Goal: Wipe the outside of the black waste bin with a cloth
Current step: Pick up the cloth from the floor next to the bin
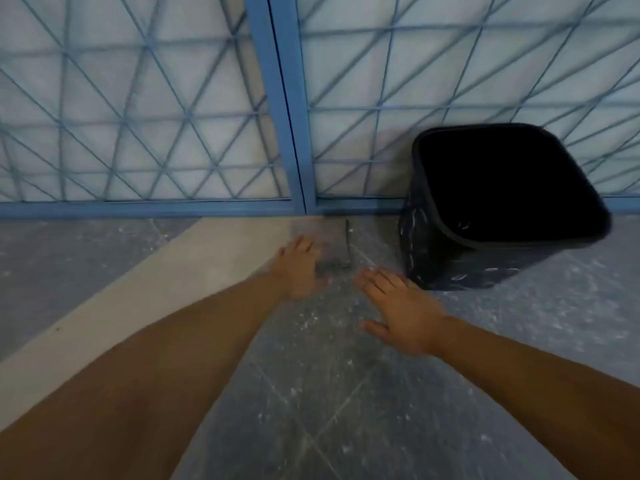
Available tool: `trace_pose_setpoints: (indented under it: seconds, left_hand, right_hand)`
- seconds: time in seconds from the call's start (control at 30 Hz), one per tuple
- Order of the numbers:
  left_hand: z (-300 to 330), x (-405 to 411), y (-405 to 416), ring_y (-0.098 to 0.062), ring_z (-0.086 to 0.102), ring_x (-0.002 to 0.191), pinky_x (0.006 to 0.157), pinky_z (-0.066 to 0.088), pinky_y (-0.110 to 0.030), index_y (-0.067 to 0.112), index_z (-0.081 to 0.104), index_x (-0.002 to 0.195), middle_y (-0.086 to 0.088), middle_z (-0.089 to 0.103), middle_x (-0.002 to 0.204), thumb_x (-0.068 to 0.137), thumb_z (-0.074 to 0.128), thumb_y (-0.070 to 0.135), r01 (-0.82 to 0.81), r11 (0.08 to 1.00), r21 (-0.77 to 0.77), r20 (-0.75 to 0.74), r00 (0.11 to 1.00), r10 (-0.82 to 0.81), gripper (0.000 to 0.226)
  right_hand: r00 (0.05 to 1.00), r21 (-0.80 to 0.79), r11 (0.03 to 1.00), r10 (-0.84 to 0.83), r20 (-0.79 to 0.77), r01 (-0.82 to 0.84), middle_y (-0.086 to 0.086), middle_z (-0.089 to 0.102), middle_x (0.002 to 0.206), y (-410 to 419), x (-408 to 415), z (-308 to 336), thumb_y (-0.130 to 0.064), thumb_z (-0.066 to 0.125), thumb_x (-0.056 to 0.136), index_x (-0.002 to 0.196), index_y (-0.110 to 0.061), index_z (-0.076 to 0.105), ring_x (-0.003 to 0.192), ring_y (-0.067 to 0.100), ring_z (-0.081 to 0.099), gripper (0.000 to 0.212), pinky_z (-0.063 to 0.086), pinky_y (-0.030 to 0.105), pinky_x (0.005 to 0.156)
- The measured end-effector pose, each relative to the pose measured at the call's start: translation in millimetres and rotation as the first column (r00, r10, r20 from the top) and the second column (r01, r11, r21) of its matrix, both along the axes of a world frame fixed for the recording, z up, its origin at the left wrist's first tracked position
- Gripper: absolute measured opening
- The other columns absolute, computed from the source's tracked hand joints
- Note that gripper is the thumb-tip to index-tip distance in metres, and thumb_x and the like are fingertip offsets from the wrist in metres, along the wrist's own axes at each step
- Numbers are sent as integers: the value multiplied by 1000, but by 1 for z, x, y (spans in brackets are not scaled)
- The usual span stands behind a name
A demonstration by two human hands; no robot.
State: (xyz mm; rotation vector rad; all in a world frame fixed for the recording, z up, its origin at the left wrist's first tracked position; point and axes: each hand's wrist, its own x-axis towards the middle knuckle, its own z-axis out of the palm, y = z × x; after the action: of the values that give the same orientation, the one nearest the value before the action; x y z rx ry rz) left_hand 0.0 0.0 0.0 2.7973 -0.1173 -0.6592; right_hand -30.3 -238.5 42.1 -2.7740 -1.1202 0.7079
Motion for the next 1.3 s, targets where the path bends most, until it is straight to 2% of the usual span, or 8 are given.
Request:
trace_pose_setpoints:
  seconds: [0.13,0.27,0.43,0.7,0.97,1.03,1.17,1.3]
  left_hand:
    - [-44,36,3,-36,0,157,125,16,-53,19,11,164,-6,-1,172,94,60,58,-74,997,-8,19,997,74,94]
    - [-65,31,1,-34,-2,158,128,11,-46,29,18,163,3,2,172,102,49,51,-75,995,71,-17,997,76,72]
    - [-68,35,9,-34,40,144,118,35,-40,22,43,155,-6,41,161,109,41,18,-74,995,70,148,987,63,46]
    - [-4,4,23,-39,63,119,101,51,-41,6,67,130,-19,65,131,90,59,-1,73,994,-80,389,920,-36,41]
    - [75,-40,-2,-31,69,105,89,48,-29,6,71,122,-14,72,116,95,66,11,232,952,-202,535,840,-91,28]
    - [91,-48,-15,-26,70,99,86,51,-30,10,73,117,-9,74,110,93,71,13,242,932,-271,558,828,-53,24]
    - [119,-66,-40,-16,67,79,70,56,-37,20,74,96,3,74,88,84,68,32,255,906,-336,563,826,-23,17]
    - [146,-62,-56,-5,58,74,71,50,-27,23,64,86,7,65,82,65,68,49,96,808,-582,218,975,41,34]
  right_hand:
    - [998,27,999,-38,57,37,-3,-1,161,-5,11,-18,-65,23,90,151,-26,-1,147,18,-1,77,5,36,118]
    - [995,53,996,-80,65,77,-6,-2,160,-6,13,-11,-67,17,85,152,-28,-2,146,16,-1,79,1,31,116]
    - [991,33,999,-42,131,38,-6,3,160,-4,17,-9,-64,18,87,151,-29,1,147,16,-1,75,1,34,116]
    - [987,76,996,-54,148,43,-3,0,160,10,6,10,-48,39,96,151,-25,-2,147,18,-2,73,1,36,118]
    - [982,325,932,-187,40,164,-1,13,159,22,-5,36,-62,59,79,152,-20,4,144,17,14,100,16,37,118]
    - [977,367,909,-214,2,198,0,28,153,19,-10,45,-57,61,81,150,-21,13,137,18,29,92,28,38,113]
    - [968,397,893,-248,43,211,9,61,115,0,-12,66,-28,52,91,123,-22,46,100,31,60,33,49,45,81]
    - [988,317,944,-128,86,95,13,62,104,-18,-12,96,-17,49,89,105,-17,46,91,35,60,16,47,46,75]
